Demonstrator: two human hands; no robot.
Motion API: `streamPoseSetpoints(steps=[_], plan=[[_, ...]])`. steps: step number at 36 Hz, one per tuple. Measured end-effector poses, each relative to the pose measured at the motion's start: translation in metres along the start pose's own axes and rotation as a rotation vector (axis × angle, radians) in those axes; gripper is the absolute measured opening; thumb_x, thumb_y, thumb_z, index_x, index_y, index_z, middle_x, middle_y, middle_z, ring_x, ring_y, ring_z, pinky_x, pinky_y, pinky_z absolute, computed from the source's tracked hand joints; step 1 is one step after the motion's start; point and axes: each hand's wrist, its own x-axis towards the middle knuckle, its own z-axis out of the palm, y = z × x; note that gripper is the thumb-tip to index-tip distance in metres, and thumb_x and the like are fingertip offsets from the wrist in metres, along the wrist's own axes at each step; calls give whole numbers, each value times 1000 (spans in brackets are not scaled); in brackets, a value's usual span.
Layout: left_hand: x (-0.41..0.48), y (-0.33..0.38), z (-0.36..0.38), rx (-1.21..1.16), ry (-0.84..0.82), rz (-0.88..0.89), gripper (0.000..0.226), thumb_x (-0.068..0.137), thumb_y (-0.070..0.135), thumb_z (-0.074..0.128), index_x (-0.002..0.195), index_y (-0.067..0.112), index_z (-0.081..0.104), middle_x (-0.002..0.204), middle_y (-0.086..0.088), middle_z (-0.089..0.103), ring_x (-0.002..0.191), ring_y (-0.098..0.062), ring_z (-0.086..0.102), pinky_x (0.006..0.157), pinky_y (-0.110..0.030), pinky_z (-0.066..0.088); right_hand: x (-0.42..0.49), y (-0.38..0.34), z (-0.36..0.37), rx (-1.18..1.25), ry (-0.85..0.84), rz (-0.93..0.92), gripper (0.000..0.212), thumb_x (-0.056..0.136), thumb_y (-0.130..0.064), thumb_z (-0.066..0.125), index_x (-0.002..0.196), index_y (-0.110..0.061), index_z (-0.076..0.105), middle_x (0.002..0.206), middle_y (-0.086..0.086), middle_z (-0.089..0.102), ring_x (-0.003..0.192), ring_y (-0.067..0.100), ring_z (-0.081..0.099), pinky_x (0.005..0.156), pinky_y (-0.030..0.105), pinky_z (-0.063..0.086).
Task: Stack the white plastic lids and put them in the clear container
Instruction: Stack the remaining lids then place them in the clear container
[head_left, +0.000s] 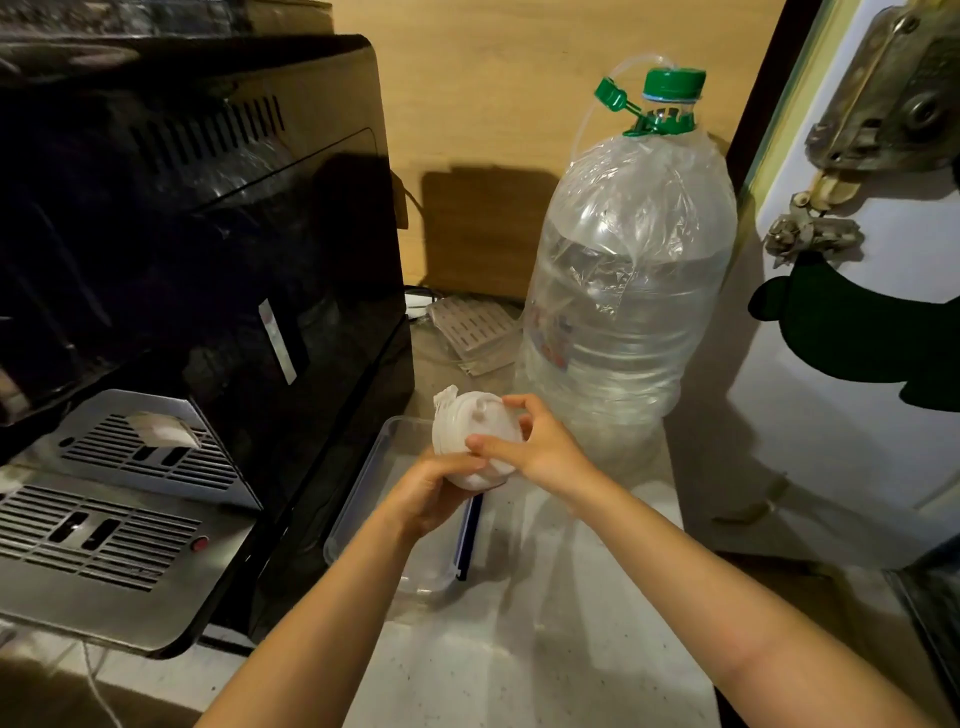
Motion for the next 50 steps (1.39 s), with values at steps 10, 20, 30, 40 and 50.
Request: streamPoseSetpoints(steps=[10, 20, 30, 40, 50], plan=[[-24, 18, -17, -25, 176, -50, 104, 32, 32, 88, 125, 8, 48, 108, -12, 61, 98, -25, 61, 71, -37, 59, 30, -4, 17, 99, -230, 29, 58, 75, -15, 76, 126, -10, 50, 121, 9, 60, 110, 24, 58, 97, 40, 51], [-34, 9, -37, 96, 497, -25, 37, 88, 14, 52, 123, 20, 44, 119, -10, 56, 107, -27, 57, 92, -47, 47, 64, 17, 37, 78, -312, 118, 44, 83, -10, 67, 124, -6, 52, 105, 11, 59, 94, 22, 58, 77, 33, 50], [-31, 1, -45, 490, 673, -244, 30, 83, 6, 60, 113, 3, 57, 106, -19, 65, 97, -29, 62, 79, -37, 54, 88, 20, 53, -306, -447, 3, 35, 83, -11, 67, 114, 4, 61, 97, 11, 60, 83, 17, 56, 53, 7, 41], [-20, -19, -52, 700, 765, -461, 41, 77, 12, 67, 115, 3, 57, 115, -19, 64, 104, -32, 61, 80, -36, 51, 106, 34, 75, -691, -521, 12, 44, 86, -22, 63, 124, 0, 55, 129, 18, 59, 116, 28, 56, 90, 31, 42], [-10, -35, -60, 665, 817, -473, 30, 83, 3, 57, 113, 0, 58, 109, -26, 64, 96, -39, 64, 80, -53, 55, 109, 44, 85, -924, -533, 3, 46, 90, -32, 55, 127, -4, 52, 131, 16, 57, 120, 30, 54, 99, 34, 41]])
